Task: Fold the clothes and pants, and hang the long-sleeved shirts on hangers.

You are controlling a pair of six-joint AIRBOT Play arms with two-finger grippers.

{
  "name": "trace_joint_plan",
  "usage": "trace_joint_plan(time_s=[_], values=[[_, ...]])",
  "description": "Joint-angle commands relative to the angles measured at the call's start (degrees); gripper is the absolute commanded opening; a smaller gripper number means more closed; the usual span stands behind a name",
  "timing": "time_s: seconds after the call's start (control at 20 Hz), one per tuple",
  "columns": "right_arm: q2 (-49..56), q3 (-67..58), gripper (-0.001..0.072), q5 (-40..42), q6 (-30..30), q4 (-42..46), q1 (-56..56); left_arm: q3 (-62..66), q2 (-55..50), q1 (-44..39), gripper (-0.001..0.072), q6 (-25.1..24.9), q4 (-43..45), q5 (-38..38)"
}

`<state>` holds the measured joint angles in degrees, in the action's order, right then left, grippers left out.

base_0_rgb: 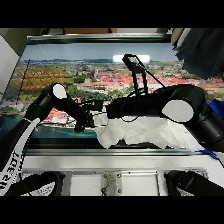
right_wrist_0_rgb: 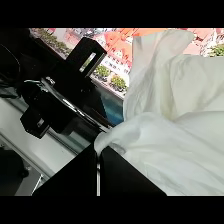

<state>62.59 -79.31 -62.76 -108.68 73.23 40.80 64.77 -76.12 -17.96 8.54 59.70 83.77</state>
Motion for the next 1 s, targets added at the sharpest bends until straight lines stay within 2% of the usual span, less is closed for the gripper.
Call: trace_joint_plan(time_s=[0.0, 0.15, 0.2, 0.25, 0.3, 0.35, 0.65, 0.8, 0.95], values=[[0.22, -0.04, 0.0016, 0.94, -0.17, -0.04, 0.26, 0.04, -0.02, -0.02, 0.0009, 0.07, 0.04, 0.24], [0.17, -0.04, 0.0023, -0.44, -0.15, -0.04, 0.24, 0.04, -0.02, -0.02, 0.0009, 0.07, 0.04, 0.26], [0.15, -0.04, 0.0060, -1.38, -0.15, -0.04, 0.24, 0.04, -0.02, -0.02, 0.0009, 0.07, 0.04, 0.26], [0.15, -0.04, 0.0257, -2.45, -0.15, -0.04, 0.24, 0.04, -0.02, -0.02, 0.0009, 0.07, 0.04, 0.26], [0.15, -0.04, 0.0531, -3.87, -0.11, -0.07, 0.24, 0.04, -0.02, -0.02, 0.0009, 0.07, 0.04, 0.26], [0.13, -0.04, 0.0629, -5.25, 0.66, -0.46, 0.22, 0.04, -0.02, -0.02, 0.0009, 0.07, 0.04, 0.26], [-3.28, -0.07, 0.0618, -10.25, 7.43, -7.50, -3.87, 0.04, -0.02, -0.02, 0.0009, 0.07, 0.07, 0.79], [-6.62, -0.07, 0.0619, -13.33, 13.51, -9.94, -9.90, 0.04, -0.02, -0.02, 0.0009, 0.07, 0.09, 1.73], [-9.86, -0.07, 0.0619, -19.85, 31.89, -16.41, -18.82, 0.04, -0.02, -0.02, 0.0009, 0.07, 0.09, 1.75]])
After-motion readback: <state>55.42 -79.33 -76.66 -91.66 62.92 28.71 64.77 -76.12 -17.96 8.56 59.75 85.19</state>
